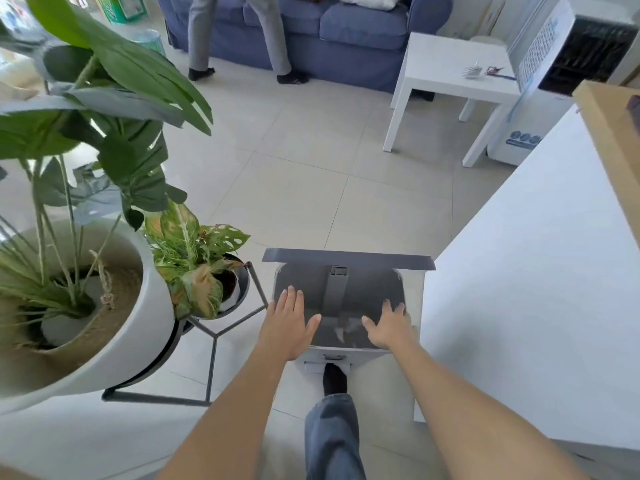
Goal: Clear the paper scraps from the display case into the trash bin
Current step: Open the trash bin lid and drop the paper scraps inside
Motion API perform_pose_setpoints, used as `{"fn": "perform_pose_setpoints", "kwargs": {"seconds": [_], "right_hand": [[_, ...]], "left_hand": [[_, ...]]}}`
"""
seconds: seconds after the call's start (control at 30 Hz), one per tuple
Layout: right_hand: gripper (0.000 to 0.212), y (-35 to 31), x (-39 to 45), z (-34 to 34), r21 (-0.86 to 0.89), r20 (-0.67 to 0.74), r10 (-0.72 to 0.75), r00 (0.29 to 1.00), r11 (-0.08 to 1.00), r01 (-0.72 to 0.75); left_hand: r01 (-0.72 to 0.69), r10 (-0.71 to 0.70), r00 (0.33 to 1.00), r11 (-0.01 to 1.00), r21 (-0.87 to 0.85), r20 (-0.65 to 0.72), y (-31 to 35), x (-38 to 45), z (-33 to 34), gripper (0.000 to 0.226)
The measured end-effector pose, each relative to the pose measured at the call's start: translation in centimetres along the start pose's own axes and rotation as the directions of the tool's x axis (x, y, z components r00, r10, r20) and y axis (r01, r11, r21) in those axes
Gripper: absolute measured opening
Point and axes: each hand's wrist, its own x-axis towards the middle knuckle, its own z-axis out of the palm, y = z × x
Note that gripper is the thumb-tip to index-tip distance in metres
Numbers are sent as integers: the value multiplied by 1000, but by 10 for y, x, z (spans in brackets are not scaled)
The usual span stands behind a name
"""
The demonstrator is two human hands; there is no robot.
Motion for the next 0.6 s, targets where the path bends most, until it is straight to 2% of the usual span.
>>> {"fn": "perform_pose_setpoints", "kwargs": {"seconds": [0.23, 0.6], "right_hand": [[76, 15, -33, -33, -96, 9, 31, 999, 995, -30], [67, 0, -125, -120, -69, -148, -15, 989, 998, 5]], "left_hand": [[4, -5, 999, 999, -37, -48, 1, -20, -34, 69], [1, -13, 987, 997, -71, -163, -2, -99, -125, 69]]}}
